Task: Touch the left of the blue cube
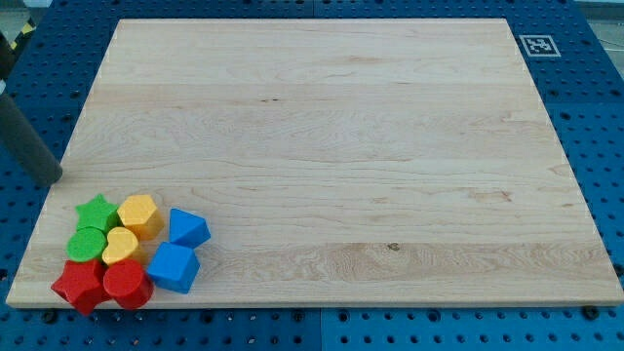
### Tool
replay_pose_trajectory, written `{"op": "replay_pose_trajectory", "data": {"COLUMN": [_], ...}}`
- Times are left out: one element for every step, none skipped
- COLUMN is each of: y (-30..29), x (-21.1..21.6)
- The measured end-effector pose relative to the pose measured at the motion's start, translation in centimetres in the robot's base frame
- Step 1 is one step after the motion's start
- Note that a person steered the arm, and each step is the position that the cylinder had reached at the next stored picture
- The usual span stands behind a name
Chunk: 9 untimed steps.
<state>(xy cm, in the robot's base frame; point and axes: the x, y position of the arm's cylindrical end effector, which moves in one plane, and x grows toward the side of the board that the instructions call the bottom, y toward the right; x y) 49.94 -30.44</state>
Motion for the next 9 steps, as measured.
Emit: {"op": "replay_pose_trajectory", "data": {"y": [0.0,0.3,0.3,1.8,4.8,7.1,7.5,7.4,7.8], "x": [8.8,11.8,11.8,11.8,11.8,11.8,11.8,10.8,10.3]}}
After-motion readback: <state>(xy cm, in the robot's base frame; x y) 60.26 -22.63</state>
